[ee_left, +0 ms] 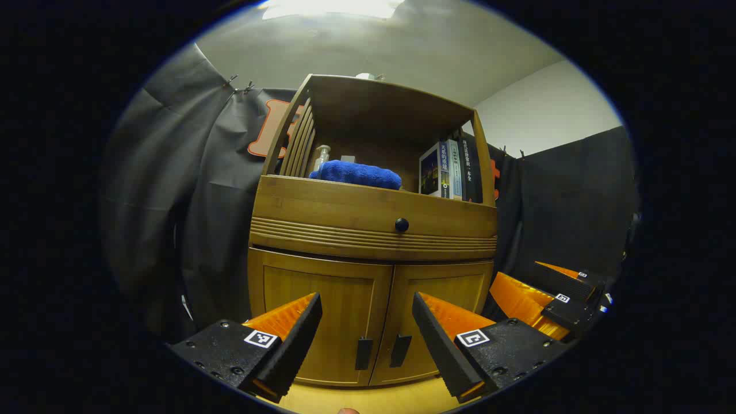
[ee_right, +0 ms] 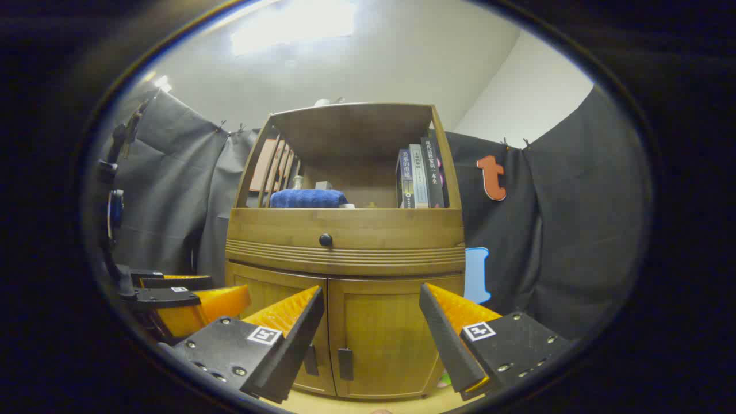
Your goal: Open the right door of the double-door shoe cabinet with the right hand, and open the left door with the left hand.
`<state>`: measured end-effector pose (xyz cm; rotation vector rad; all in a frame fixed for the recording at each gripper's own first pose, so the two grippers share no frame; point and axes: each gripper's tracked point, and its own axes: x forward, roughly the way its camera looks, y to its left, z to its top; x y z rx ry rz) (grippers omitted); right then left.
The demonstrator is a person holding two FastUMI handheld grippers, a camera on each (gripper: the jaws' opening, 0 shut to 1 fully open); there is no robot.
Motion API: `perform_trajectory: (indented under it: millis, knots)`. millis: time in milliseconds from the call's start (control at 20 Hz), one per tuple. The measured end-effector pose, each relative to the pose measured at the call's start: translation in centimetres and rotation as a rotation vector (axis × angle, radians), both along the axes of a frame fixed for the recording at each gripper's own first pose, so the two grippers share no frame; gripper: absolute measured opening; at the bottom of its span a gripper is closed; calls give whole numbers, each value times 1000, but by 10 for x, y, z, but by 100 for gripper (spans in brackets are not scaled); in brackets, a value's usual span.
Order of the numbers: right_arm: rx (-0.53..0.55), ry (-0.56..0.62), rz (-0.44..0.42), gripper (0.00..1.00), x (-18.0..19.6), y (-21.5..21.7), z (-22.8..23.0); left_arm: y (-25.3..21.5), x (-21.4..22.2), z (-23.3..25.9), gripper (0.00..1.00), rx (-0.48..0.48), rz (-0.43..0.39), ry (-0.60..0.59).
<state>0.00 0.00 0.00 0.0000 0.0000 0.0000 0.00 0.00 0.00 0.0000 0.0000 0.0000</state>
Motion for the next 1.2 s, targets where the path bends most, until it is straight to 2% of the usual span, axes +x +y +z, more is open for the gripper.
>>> perform_trajectory:
  millis: [850,950,1000,1150,1200]
  knots:
    - [-10,5,-3,98,-13,-8,1,-7,-13,0,97,-11,12,4]
    - [-5,21,3,98,-11,-5,-6,-3,-15,-1,97,-6,26,9]
    - [-1,32,5,94,-9,-4,-10,1,-16,-1,97,-3,34,12]
    - [5,73,7,94,2,-2,-30,17,-23,-2,97,14,77,21]
    - [4,92,7,98,6,-2,-37,24,-25,-1,97,22,98,22]
